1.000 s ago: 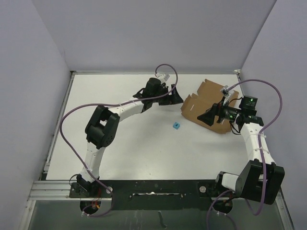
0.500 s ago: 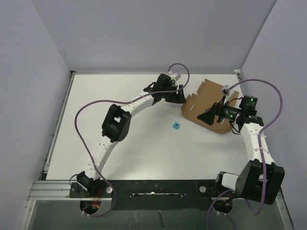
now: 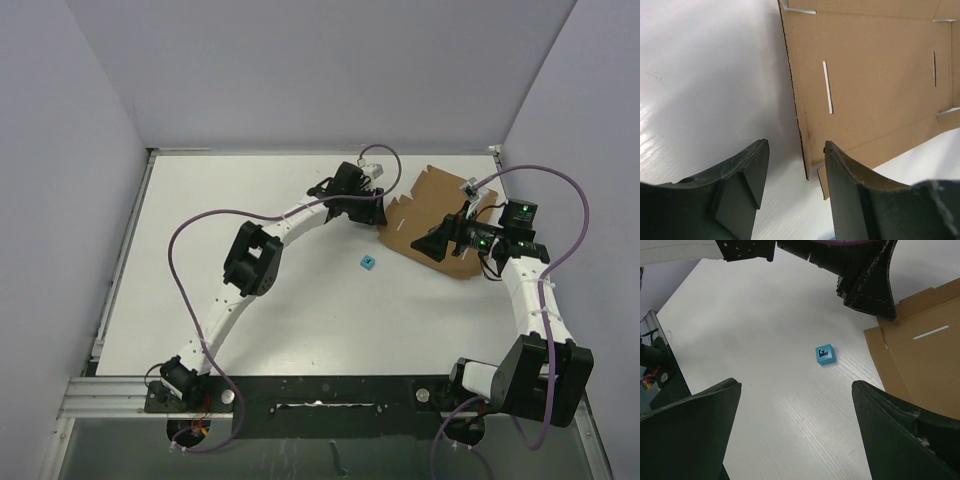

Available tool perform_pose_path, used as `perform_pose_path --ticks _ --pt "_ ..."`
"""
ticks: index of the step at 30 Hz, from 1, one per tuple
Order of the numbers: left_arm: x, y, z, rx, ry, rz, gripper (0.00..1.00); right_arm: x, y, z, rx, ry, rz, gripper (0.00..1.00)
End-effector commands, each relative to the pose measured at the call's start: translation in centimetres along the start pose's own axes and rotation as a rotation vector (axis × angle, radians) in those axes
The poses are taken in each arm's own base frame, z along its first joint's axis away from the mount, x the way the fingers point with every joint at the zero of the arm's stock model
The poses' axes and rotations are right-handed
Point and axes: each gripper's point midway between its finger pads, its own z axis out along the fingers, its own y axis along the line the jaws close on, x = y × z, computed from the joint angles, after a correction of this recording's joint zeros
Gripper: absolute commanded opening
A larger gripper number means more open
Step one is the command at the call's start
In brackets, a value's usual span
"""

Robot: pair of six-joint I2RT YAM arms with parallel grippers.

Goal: Fold the paper box

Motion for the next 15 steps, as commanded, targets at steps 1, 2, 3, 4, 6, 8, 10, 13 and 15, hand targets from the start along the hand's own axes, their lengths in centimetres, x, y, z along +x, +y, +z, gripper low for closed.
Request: perform_pose_path --ticks 1,2,3,4,6,8,10,13,15 --pt "-0.9 -1.3 1.0 0.071 -0.032 0.011 0.44 -1.8 0.4 -0.2 -0.011 -0.037 -0.07 0.98" --pt "-0.9 -1.3 1.1 0.073 -0.035 0.009 0.42 -1.7 0.4 -0.2 -0.009 -0.035 -0.068 0.98" --pt "-0.9 -1.3 1.2 0.077 -0.035 0.008 0.4 -1.7 0.4 -0.2 -0.009 -0.034 -0.068 0.98" --pt "-0.8 -1.3 1.3 0.078 -0.035 0.005 0.37 -1.7 0.3 -0.2 -0.008 -0.034 -0.068 0.98" --pt "-0.9 -1.2 1.4 0.08 -0.036 0.004 0.32 -1.7 0.3 -0.2 -0.007 -0.034 -0.066 0.98" --pt "-0.9 -1.4 1.5 0.089 -0.039 0.005 0.22 -1.7 0.3 -0.2 -0.007 -0.034 -0.068 0.98" --pt "-1.3 -2.0 1.4 0.104 -0.051 0.01 0.08 -1.6 0.2 -0.2 -0.005 -0.034 -0.07 0.98" --pt "-2.6 -3.7 0.6 0.136 -0.08 0.031 0.0 -1.6 -0.1 -0.3 0.001 -0.033 -0.07 0.98" --pt "-3.8 -5.0 -0.6 0.152 -0.107 0.054 0.0 -1.7 0.0 -0.4 0.002 -0.035 -0.075 0.98"
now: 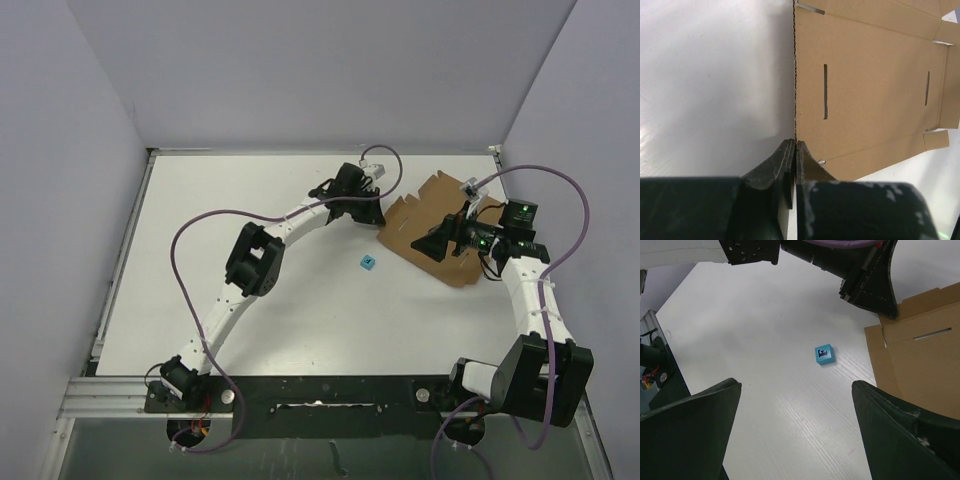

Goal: Fold the paper box

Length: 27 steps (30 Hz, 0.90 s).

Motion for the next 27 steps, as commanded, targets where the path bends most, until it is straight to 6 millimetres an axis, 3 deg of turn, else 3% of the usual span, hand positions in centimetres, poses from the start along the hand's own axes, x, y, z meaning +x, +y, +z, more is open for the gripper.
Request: perform_pose_path --ticks 1,8,14,22,24,27 --pt "-4.8 -5.1 -2.1 0.103 -0.128 0.095 0.0 -1.7 0.1 -0.4 -0.002 -0.036 -0.075 0.98" --pt "-8.4 -8.3 -8.3 0.088 -0.252 0.15 0.0 -2.0 1.2 -0.7 -0.052 -0.057 -0.091 0.98" --pt "-9.3 -9.3 -13.6 0.062 -0.31 0.159 0.0 -2.3 2.4 -1.0 -0.098 -0.076 -0.117 0.98" --pt "-6.2 -7.9 -20.8 -0.011 -0.323 0.144 0.0 -2.4 3.3 -1.1 -0.13 -0.085 -0.12 0.98" --pt "-5.7 -8.3 -23.8 -0.016 -0.361 0.138 0.0 -2.3 3.3 -1.1 -0.133 -0.085 -0.117 0.98" --pt "-3.3 -7.0 -27.0 -0.059 -0.376 0.099 0.0 -2.2 3.5 -1.0 -0.145 -0.084 -0.112 0.98"
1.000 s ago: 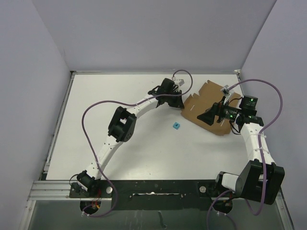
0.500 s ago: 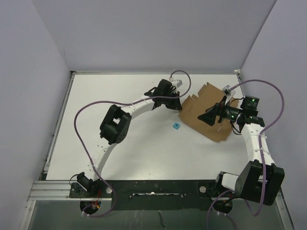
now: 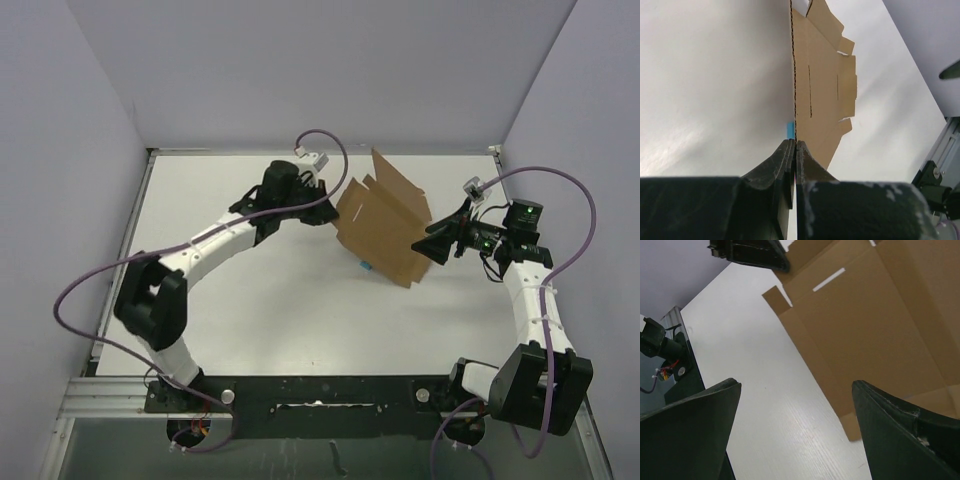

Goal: Fold the paper box

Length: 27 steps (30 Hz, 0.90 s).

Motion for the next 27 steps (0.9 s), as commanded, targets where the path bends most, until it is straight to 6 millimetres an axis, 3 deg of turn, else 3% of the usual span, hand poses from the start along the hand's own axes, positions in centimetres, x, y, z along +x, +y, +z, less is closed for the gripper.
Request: perform_pose_path --ticks 1,7,13,16,22,27 --pt "-2.4 -0.6 -7.3 -0.02 -0.163 0.016 0.0 -1.1 1.0 -0.1 -0.042 -0.031 -0.067 0.98" --pt "2.6 2.8 -13.7 -0.154 -0.18 -0.081 0.0 -0.8 1.3 0.4 -0.059 -0.023 -0.063 0.98" --pt "9.2 4.9 -16.8 -0.252 -0.132 -0.191 0.0 -0.3 1.5 0.9 -0.074 -0.01 -0.059 0.98" --pt "11.3 6.5 -18.4 -0.346 -0.143 -0.25 0.0 0.0 1.4 1.2 -0.081 -0.001 -0.054 0.98" --pt "12.4 7.8 -21.6 -0.461 -0.203 -0.296 0.0 0.3 1.3 1.4 -0.081 0.011 -0.053 0.98" --pt "14.2 9.3 -22.4 -0.543 -0.151 -0.332 0.0 0.6 1.1 1.6 -0.079 0.016 -0.046 0.98"
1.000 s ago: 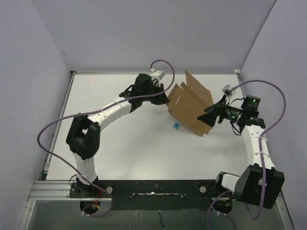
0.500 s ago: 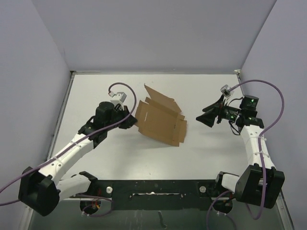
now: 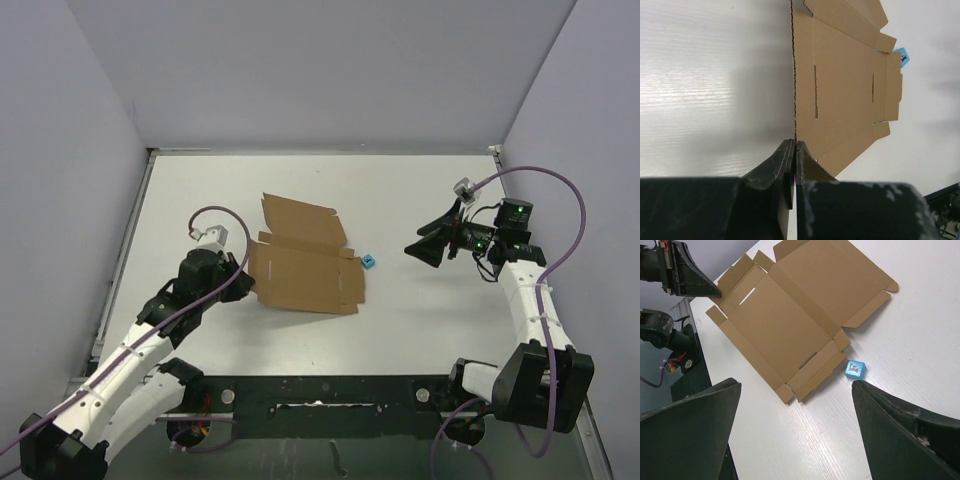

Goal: Fold the paper box

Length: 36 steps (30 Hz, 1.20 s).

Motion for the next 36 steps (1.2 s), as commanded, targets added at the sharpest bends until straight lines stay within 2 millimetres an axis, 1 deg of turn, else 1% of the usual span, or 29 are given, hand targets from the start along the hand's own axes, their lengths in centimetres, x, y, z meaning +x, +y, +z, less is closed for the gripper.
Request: perform_pose_path --ticks 1,3,6,9,16,17,20,22,24,26,28,30,32,35,36 --pt "0.0 2.0 -0.1 -0.106 0.002 -0.037 0.0 0.0 -0.2 0.2 -0.012 -0.003 -0.03 0.99" --pt "1.0 2.6 0.4 -0.13 0.037 -0.044 0.0 0.0 -0.2 0.3 -0.011 -0.002 -0.029 0.98" --pt "2.0 2.4 1.7 -0.105 0.073 -0.048 0.0 0.0 -0.2 0.3 -0.013 0.0 -0.03 0.98" --pt "2.6 1.8 2.7 -0.069 0.097 -0.061 0.0 0.1 -0.2 0.3 -0.011 0.001 -0.034 0.98" --pt "4.2 0.0 4.1 0.024 0.163 -0.067 0.0 0.2 -0.3 0.3 -0.009 0.004 -0.035 0.98" --pt "4.4 -0.1 4.1 0.028 0.173 -0.066 0.01 0.2 -0.3 0.4 -0.009 0.005 -0.032 0.98" --pt "4.5 -0.4 4.0 0.039 0.184 -0.064 0.14 0.2 -0.4 0.3 -0.008 0.006 -0.034 0.99" --pt "4.0 -0.3 3.4 0.027 0.17 -0.059 0.24 0.3 -0.4 0.3 -0.006 0.007 -0.034 0.98" --pt "3.1 -0.1 2.6 0.007 0.134 -0.053 0.37 0.3 -0.4 0.3 -0.006 0.009 -0.034 0.98" --pt "2.0 0.0 1.5 -0.005 0.087 -0.042 0.5 0.3 -0.5 0.3 -0.006 0.009 -0.037 0.99" --pt "0.6 -0.2 0.5 -0.004 0.037 -0.029 0.6 0.4 -0.5 0.4 -0.008 0.011 -0.036 0.99" --pt "-0.7 -0.7 0.1 0.013 -0.005 -0.017 0.66 0.3 -0.5 0.4 -0.009 0.01 -0.042 0.99" --pt "-2.1 -1.8 0.3 0.052 -0.022 -0.01 0.71 0.4 -0.4 0.4 -0.01 0.01 -0.047 0.99" --pt "-4.5 -4.0 1.5 0.175 -0.026 -0.014 0.73 0.4 -0.4 0.3 -0.009 0.009 -0.053 0.99" --pt "-5.0 -4.3 2.4 0.21 -0.012 -0.029 0.73 0.4 -0.4 0.3 -0.008 0.008 -0.053 0.99"
